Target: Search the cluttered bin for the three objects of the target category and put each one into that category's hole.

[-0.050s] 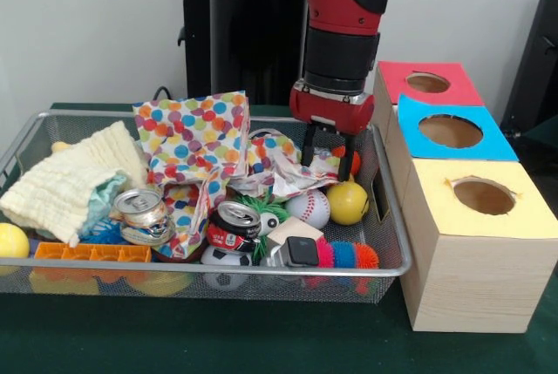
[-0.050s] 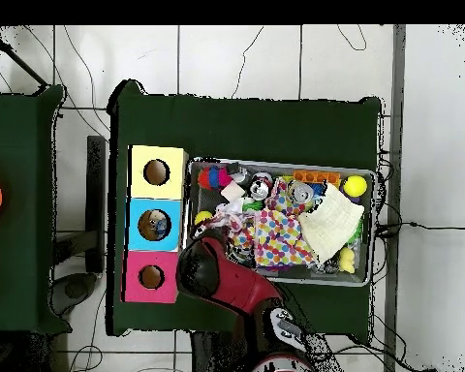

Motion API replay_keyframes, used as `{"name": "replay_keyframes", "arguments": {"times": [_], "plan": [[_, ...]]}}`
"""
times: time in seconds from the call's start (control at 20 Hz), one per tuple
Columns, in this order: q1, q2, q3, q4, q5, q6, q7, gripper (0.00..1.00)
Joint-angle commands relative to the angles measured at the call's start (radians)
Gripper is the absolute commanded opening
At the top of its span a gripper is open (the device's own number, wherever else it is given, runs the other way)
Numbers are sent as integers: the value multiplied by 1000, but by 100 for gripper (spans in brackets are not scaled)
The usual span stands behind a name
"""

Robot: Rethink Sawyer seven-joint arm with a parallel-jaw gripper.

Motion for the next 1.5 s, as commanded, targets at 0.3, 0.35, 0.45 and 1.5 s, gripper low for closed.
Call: {"name": "replay_keyframes", "arguments": {"times": [0.3, 0.35, 0.45, 1.5], "plan": [[-14, 33, 5, -69, 0, 60, 134, 0], [-20, 32, 11, -69, -4, 61, 132, 0], [-18, 29, 5, -74, -1, 76, 127, 0], [-117, -95, 72, -187, -47, 171, 68, 0]]}}
